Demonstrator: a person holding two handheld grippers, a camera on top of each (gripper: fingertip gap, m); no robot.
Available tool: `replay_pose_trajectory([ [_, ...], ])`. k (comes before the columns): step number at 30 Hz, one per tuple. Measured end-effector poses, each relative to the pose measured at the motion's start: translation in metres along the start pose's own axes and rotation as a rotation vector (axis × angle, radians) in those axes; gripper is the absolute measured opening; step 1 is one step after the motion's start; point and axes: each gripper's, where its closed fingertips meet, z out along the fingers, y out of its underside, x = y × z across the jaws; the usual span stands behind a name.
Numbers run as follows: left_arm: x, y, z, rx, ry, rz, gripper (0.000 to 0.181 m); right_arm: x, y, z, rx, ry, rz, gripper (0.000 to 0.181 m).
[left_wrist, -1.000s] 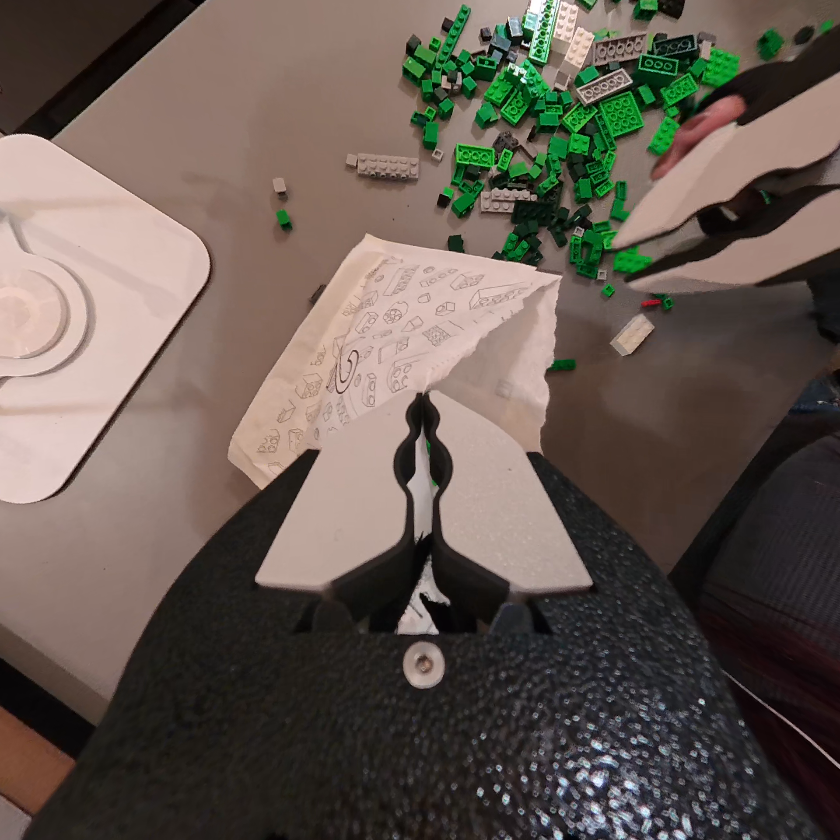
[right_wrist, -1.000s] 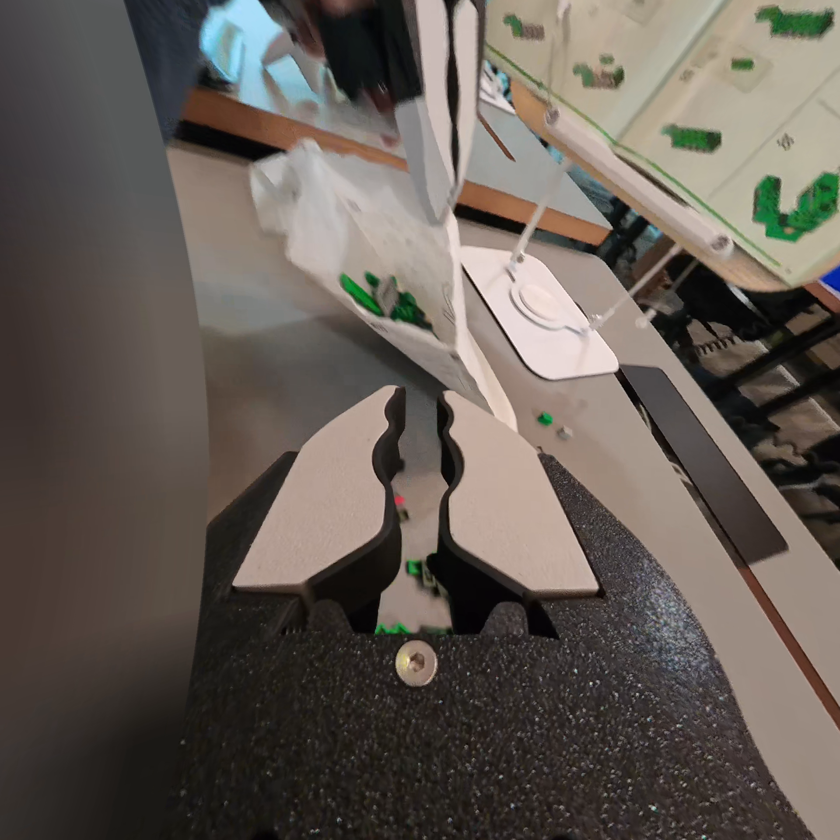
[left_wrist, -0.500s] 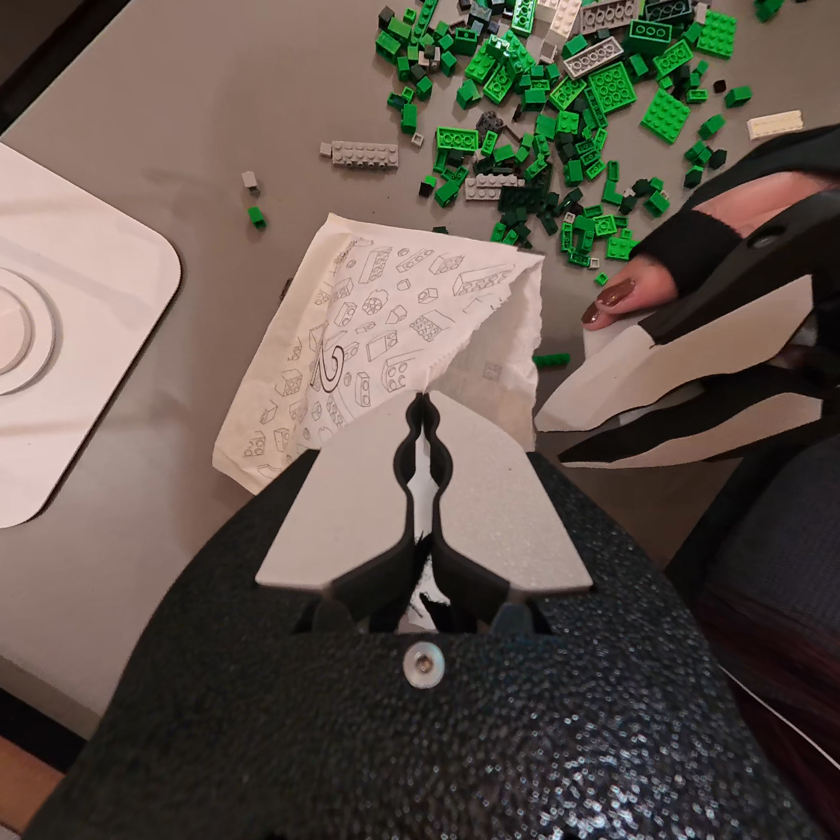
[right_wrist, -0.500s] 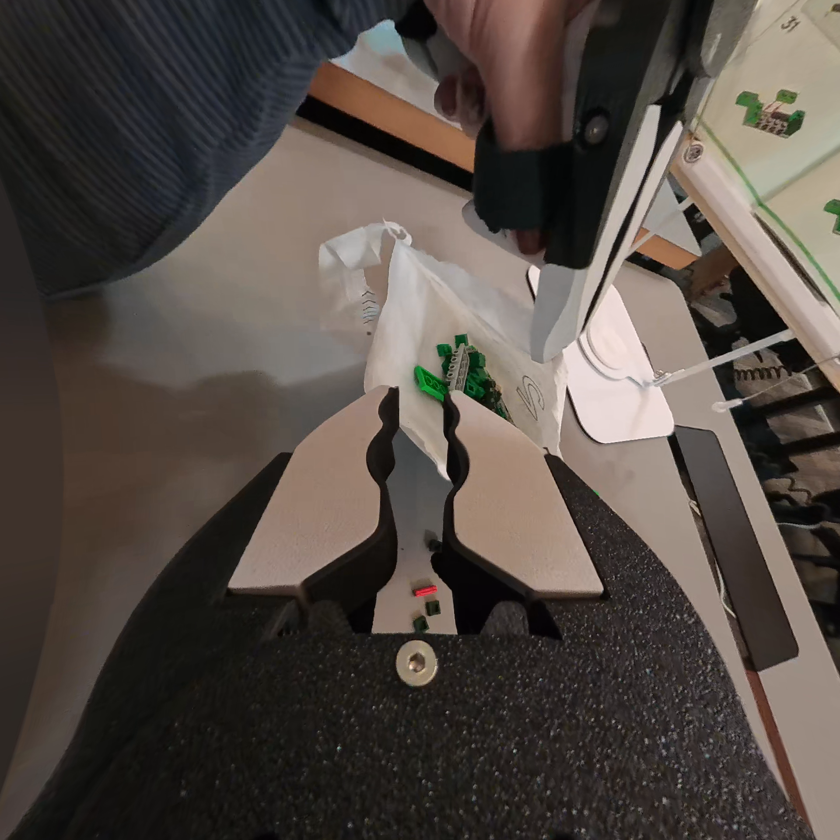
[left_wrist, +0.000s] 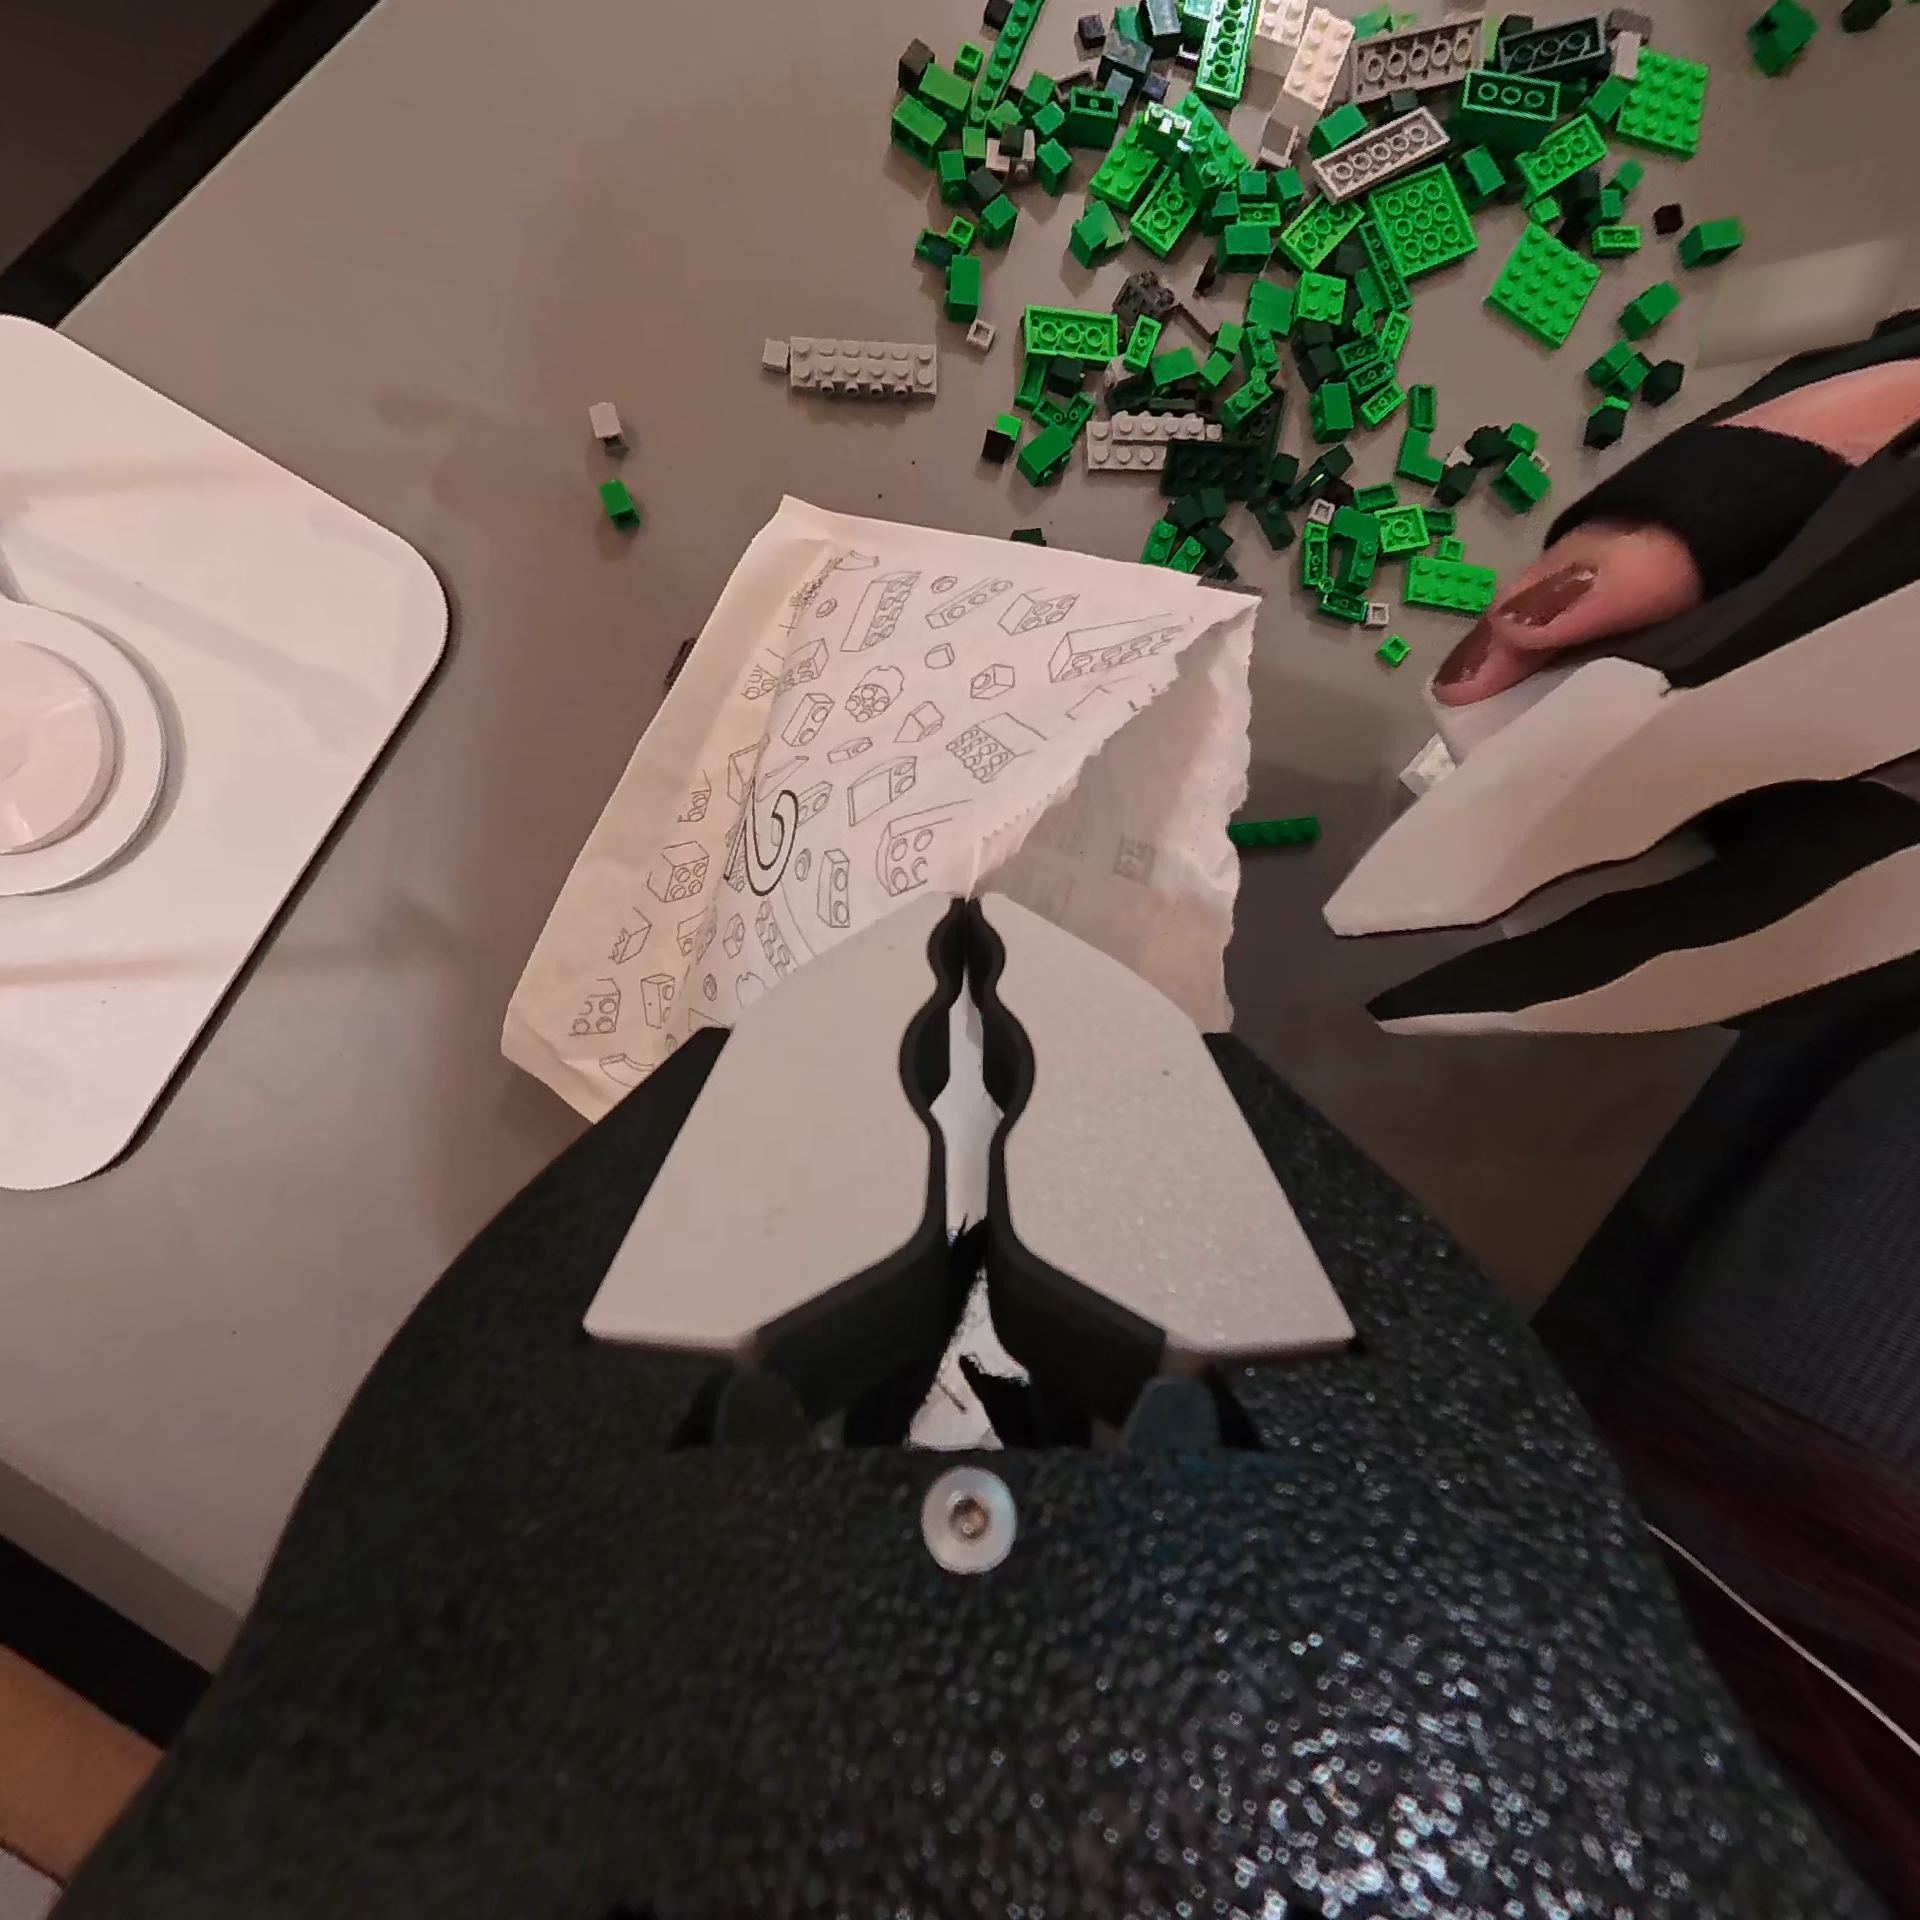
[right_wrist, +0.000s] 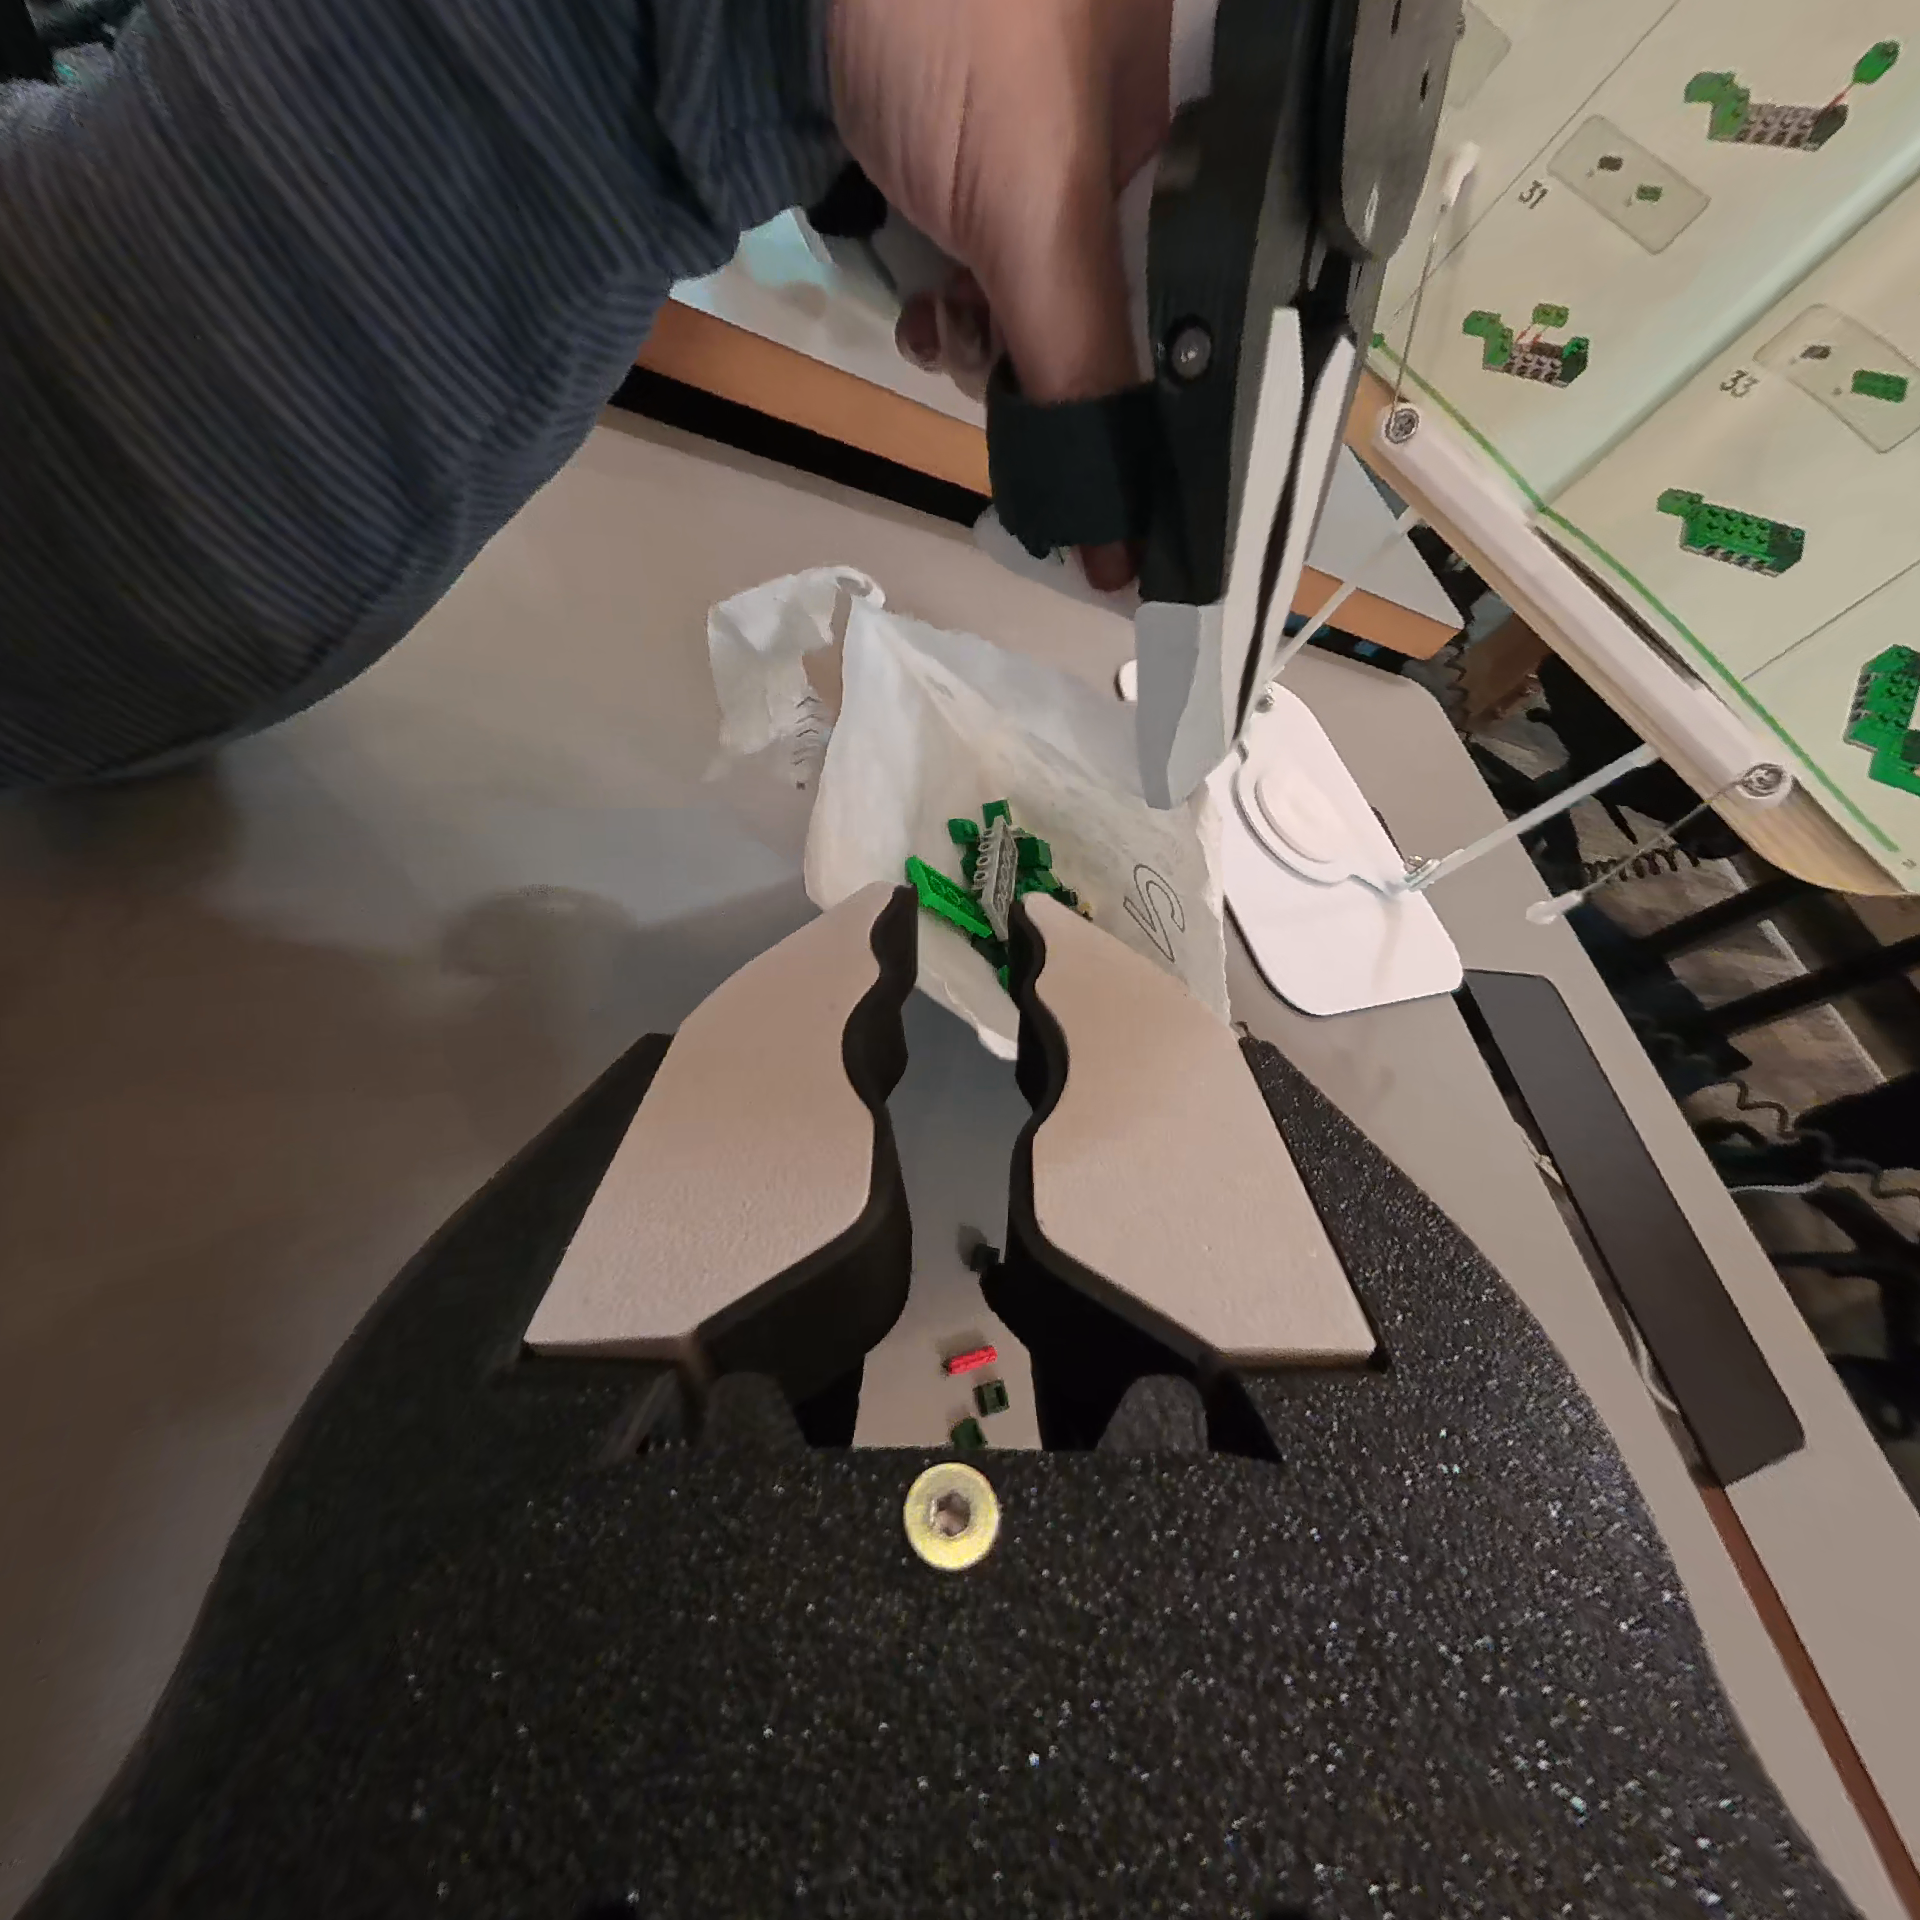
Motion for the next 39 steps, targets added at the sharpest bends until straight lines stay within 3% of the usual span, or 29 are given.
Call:
replay_pose_trajectory([
  [11,0.002,0.001,0.002,-0.010,0.010,0.008,0.000,-0.008,0.003,0.014,-0.044,-0.027,-0.019,0.016],
  [19,0.000,0.001,0.000,-0.003,0.003,0.002,0.000,-0.005,0.008,0.002,-0.043,-0.014,-0.004,0.015],
  [24,-0.001,0.001,-0.002,0.002,0.001,-0.001,0.000,0.036,0.049,-0.044,-0.165,0.140,0.043,0.015],
  [27,-0.002,0.002,-0.003,0.008,0.001,-0.005,0.000,0.058,0.093,-0.081,-0.287,0.202,0.161,0.016],
  [30,-0.002,0.001,-0.003,0.009,0.002,-0.005,0.000,0.056,0.135,-0.107,-0.424,0.180,0.246,0.017],
  [34,-0.002,0.002,-0.002,0.005,0.004,-0.001,0.000,0.044,0.166,-0.117,-0.531,0.144,0.276,0.018],
  [39,-0.001,0.002,-0.002,0.002,0.000,0.002,0.000,0.035,0.166,-0.104,-0.504,0.102,0.275,0.019],
])
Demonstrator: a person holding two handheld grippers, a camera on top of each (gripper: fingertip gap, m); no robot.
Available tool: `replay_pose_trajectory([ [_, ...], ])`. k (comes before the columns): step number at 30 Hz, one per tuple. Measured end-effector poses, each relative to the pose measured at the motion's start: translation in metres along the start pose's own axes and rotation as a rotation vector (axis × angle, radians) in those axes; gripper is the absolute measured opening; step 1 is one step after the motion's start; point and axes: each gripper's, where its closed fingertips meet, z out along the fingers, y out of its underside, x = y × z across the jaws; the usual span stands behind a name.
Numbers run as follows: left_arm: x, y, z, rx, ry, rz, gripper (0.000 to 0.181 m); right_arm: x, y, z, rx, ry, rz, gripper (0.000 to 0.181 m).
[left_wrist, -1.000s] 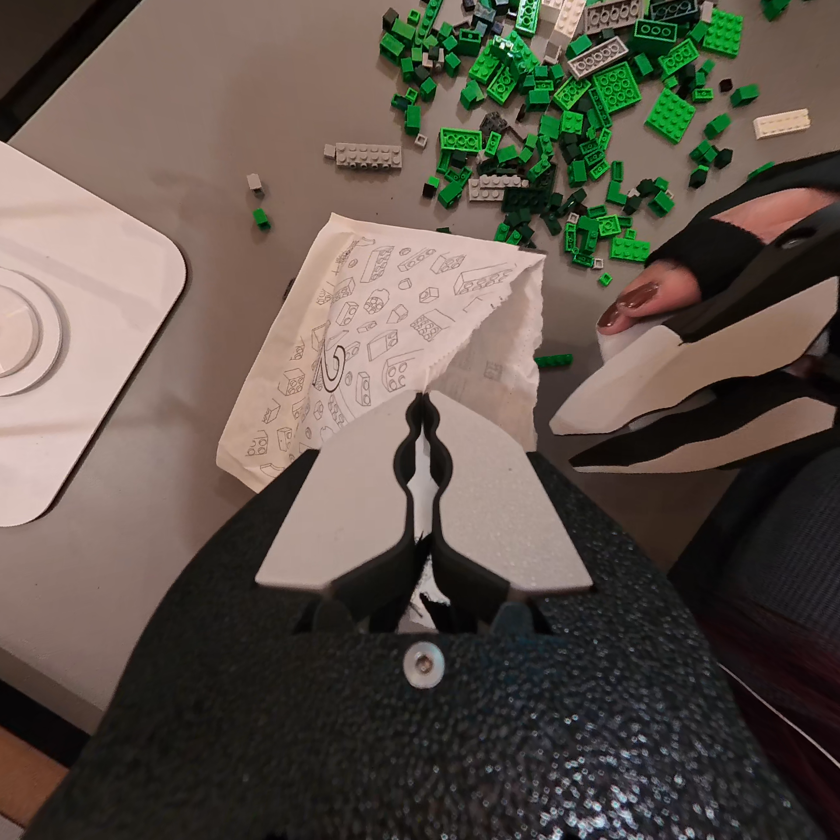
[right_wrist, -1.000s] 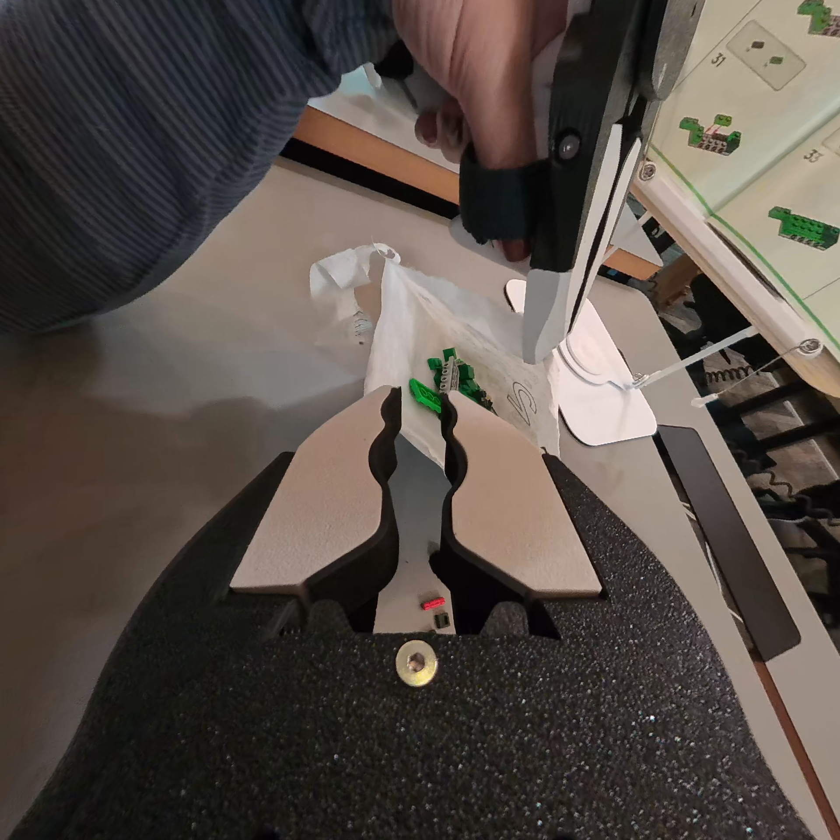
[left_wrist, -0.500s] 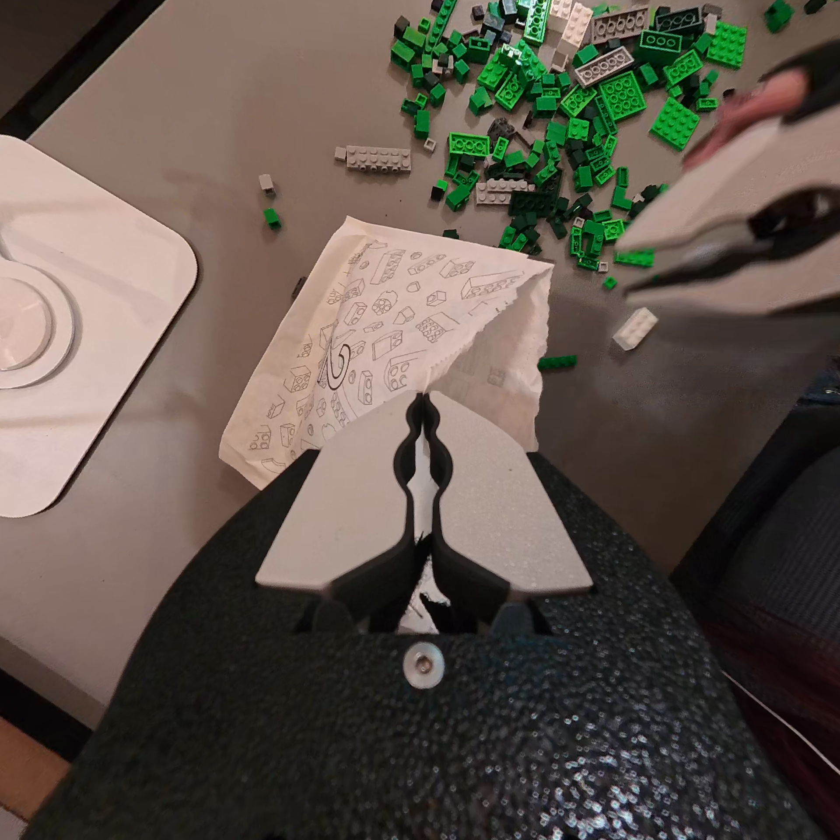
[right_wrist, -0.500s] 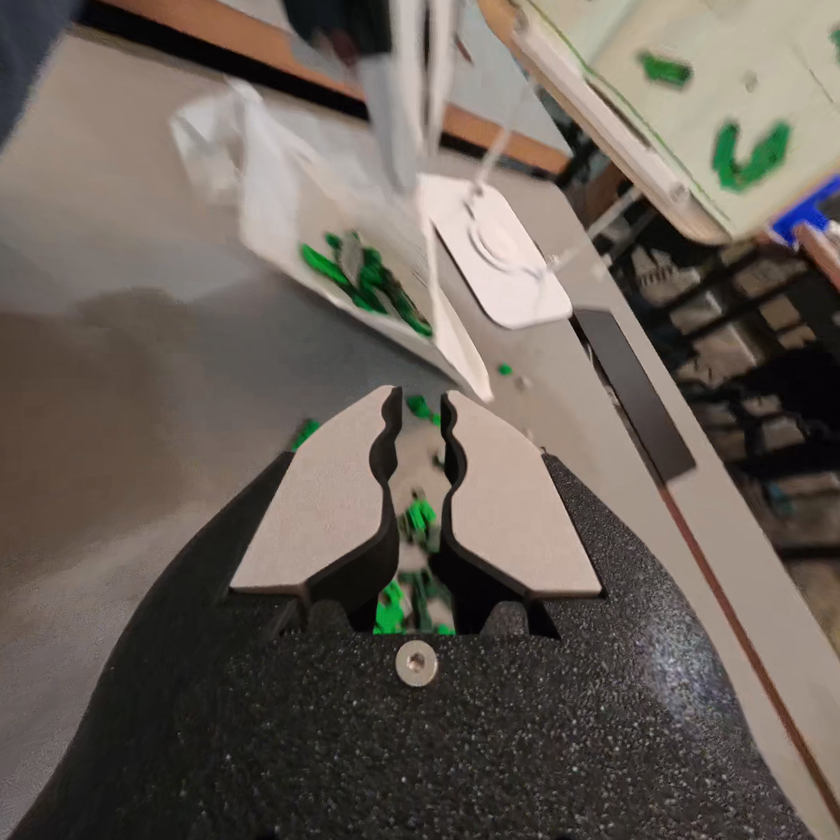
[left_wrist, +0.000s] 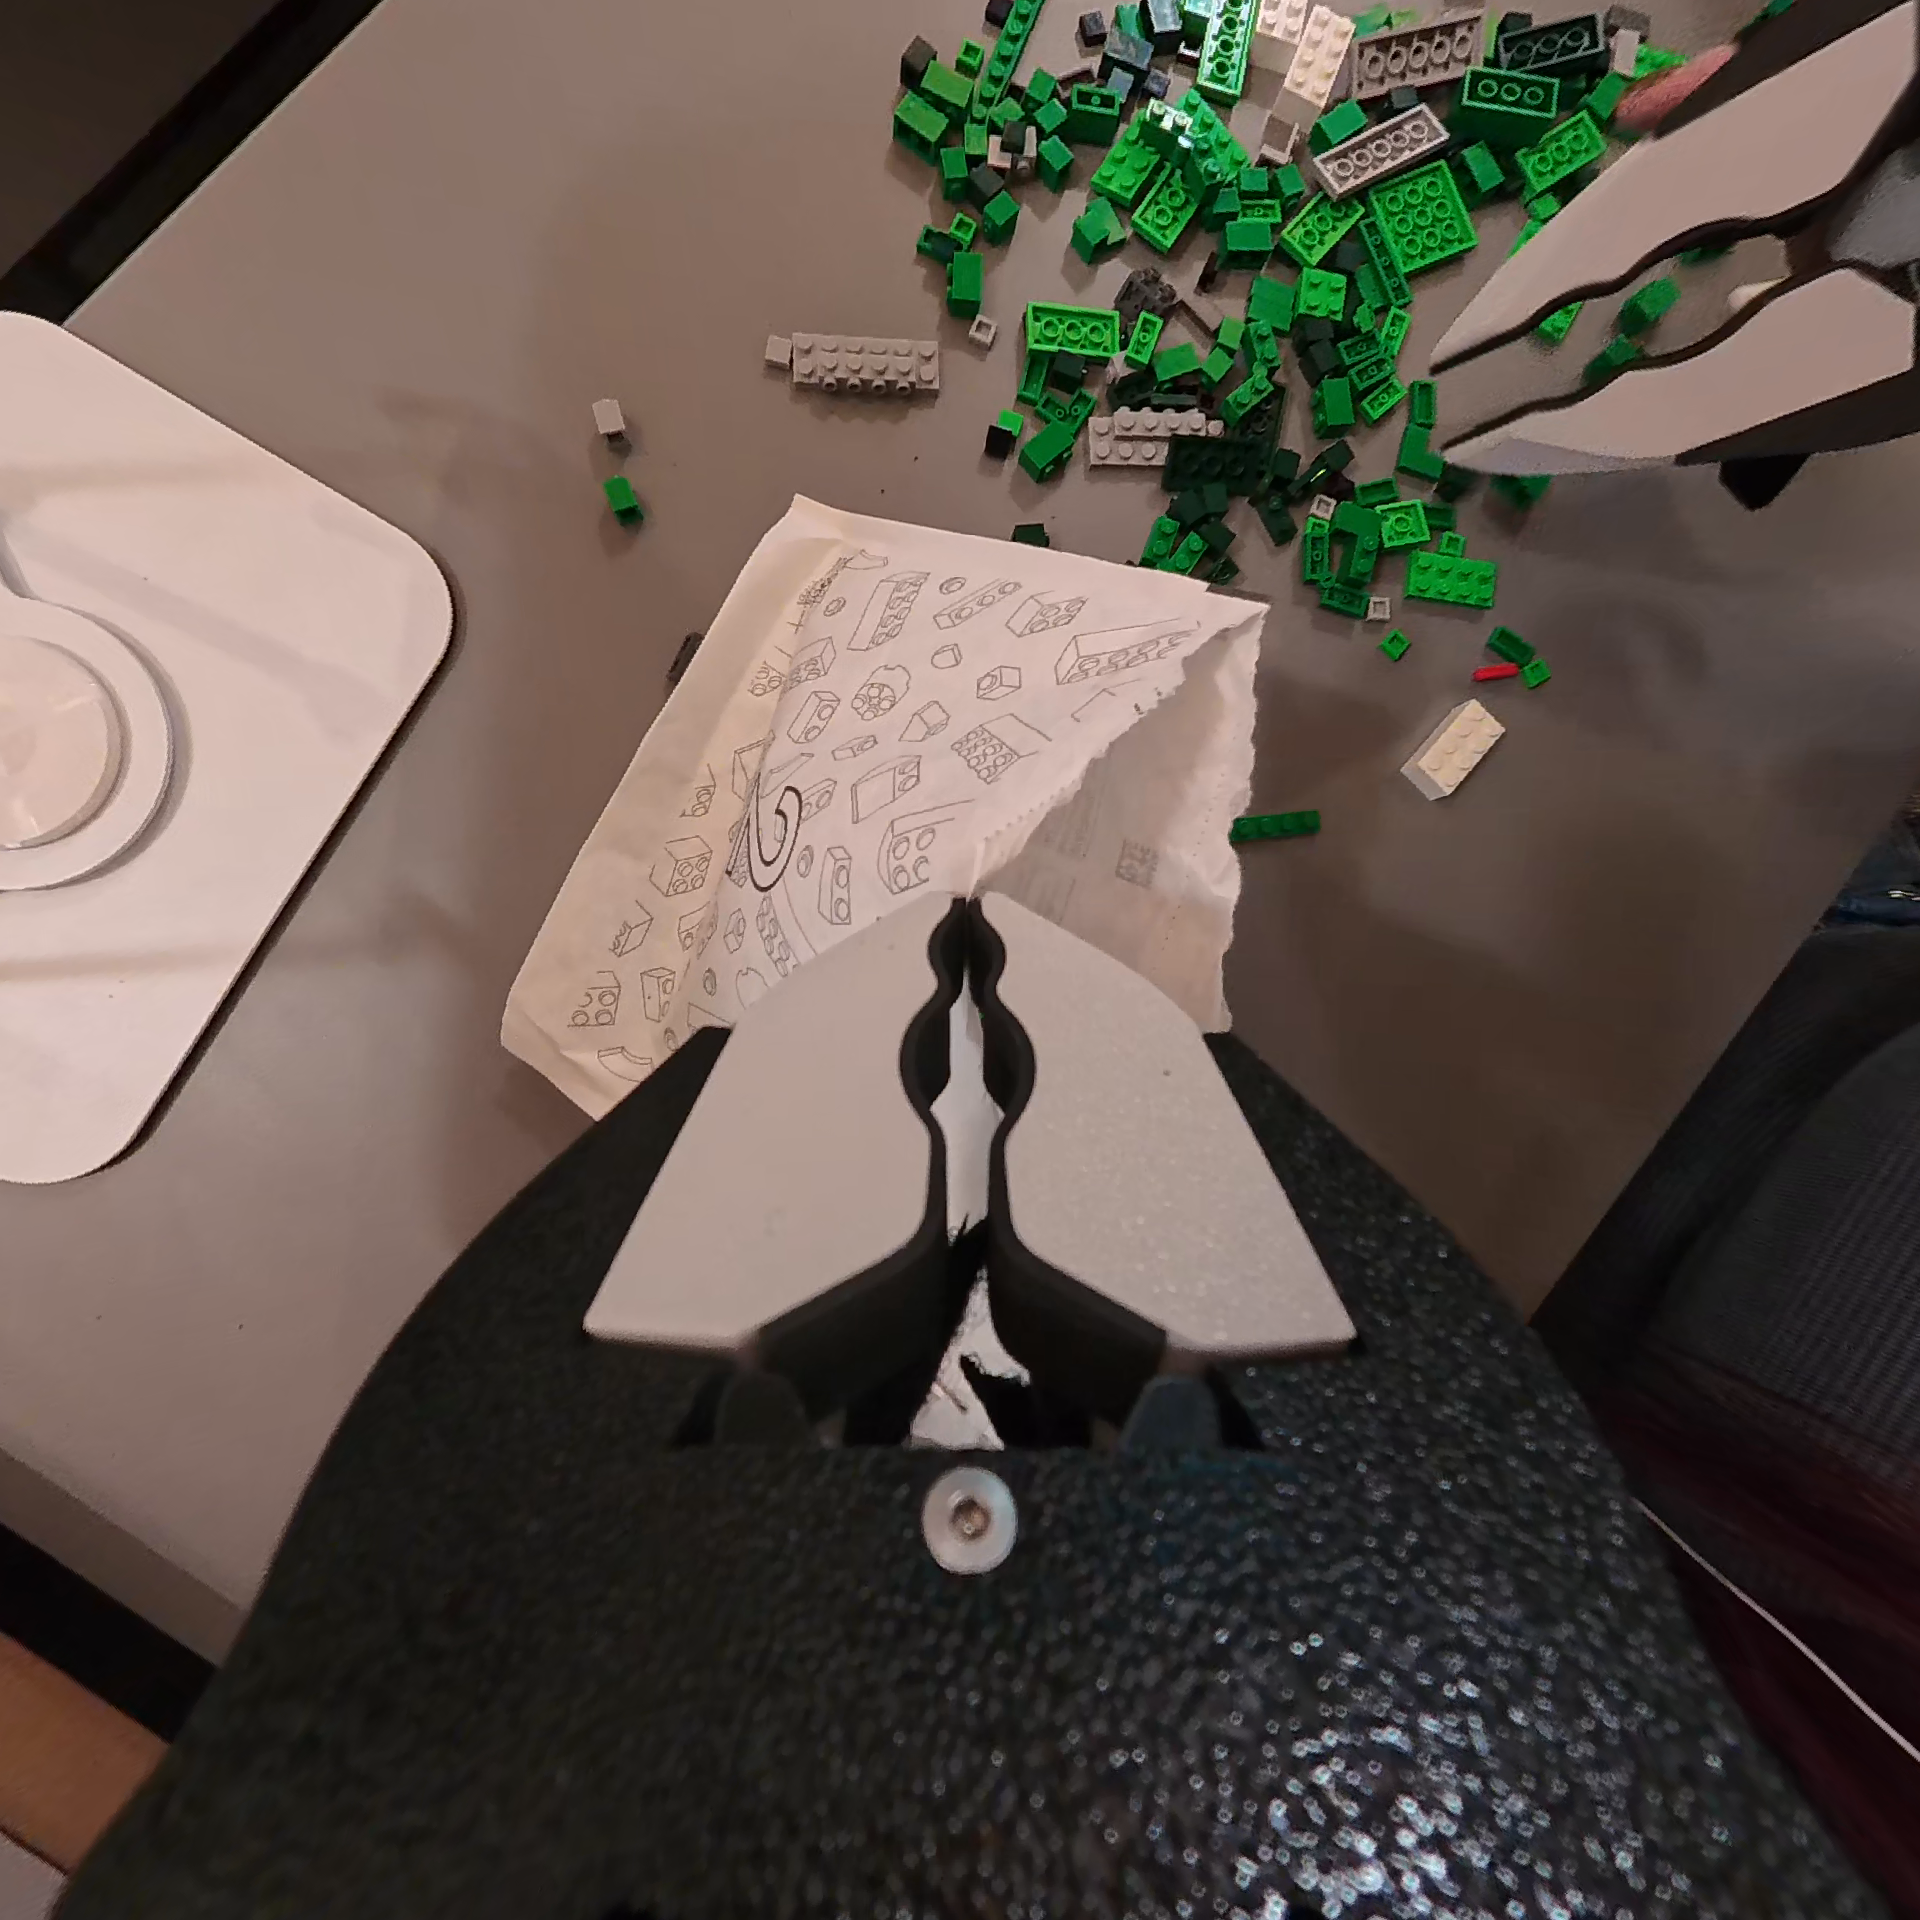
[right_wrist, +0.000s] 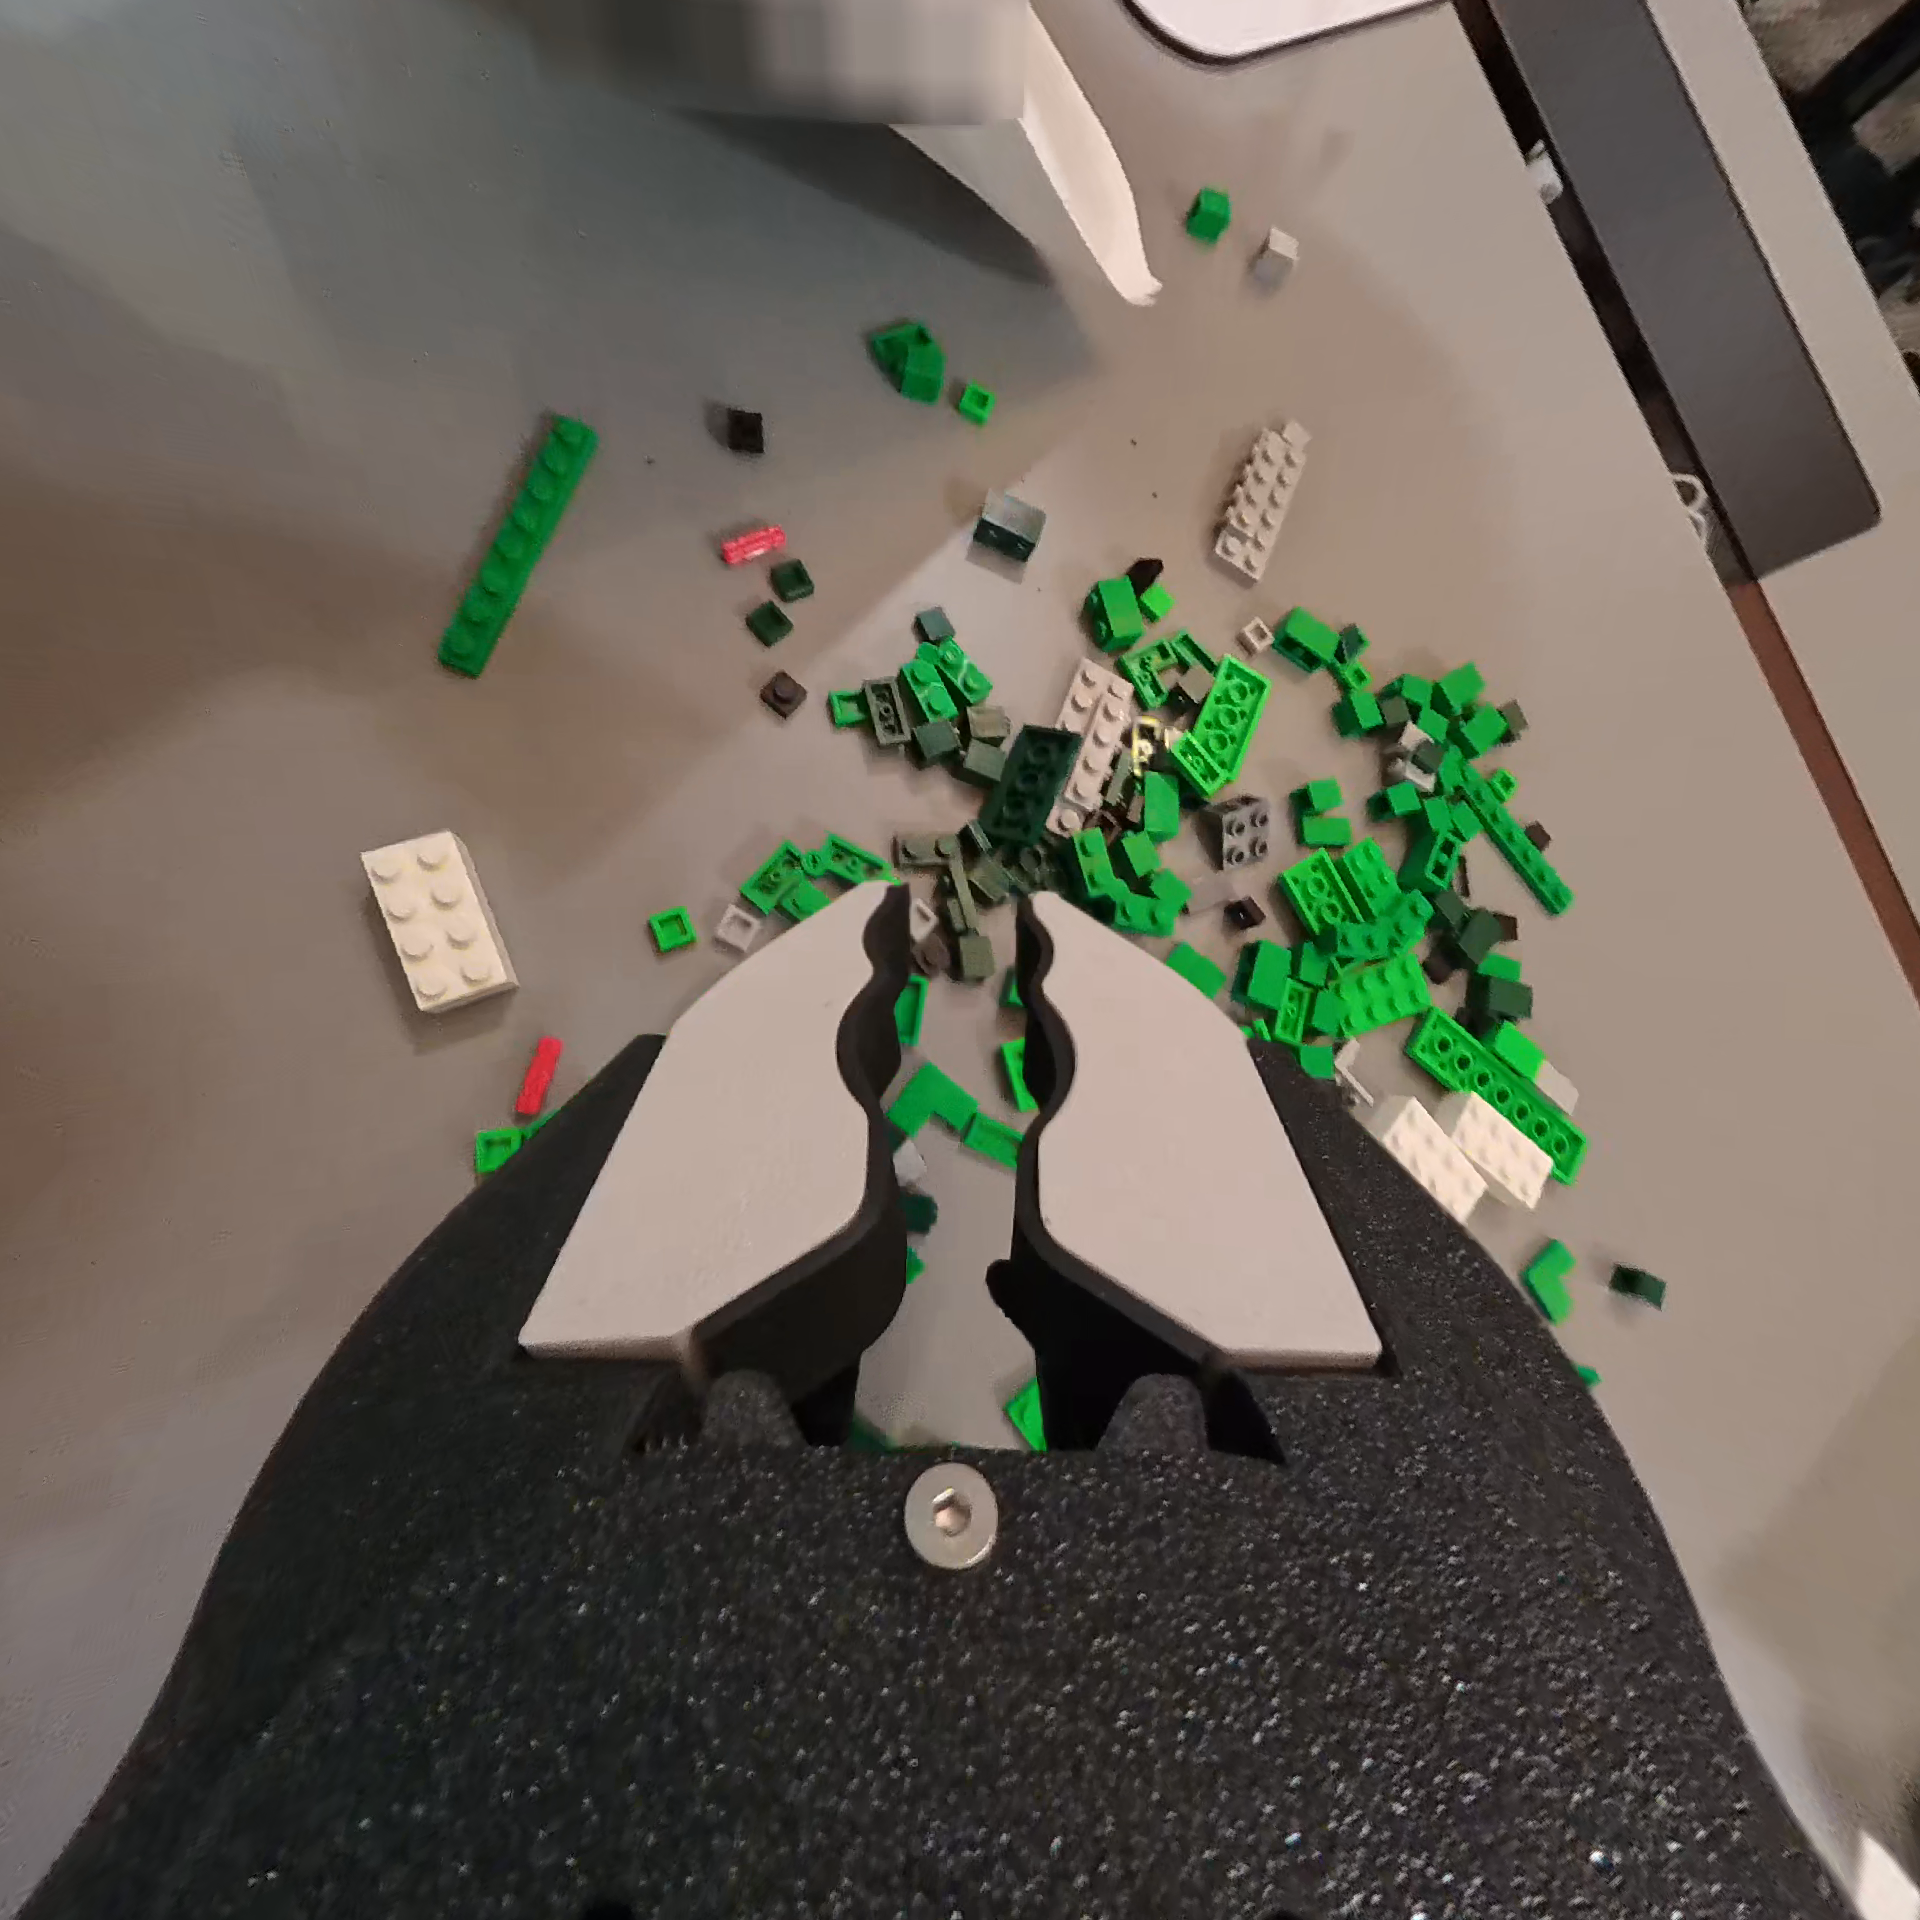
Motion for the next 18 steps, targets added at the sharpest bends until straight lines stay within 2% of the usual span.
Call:
replay_pose_trajectory([
  [15,-0.001,0.000,-0.001,0.009,0.006,-0.008,0.000,-0.031,-0.043,0.017,0.124,-0.117,-0.073,0.020],
  [18,-0.001,0.000,-0.001,0.010,0.011,-0.006,0.000,-0.043,-0.060,0.014,0.190,-0.146,-0.096,0.019],
])
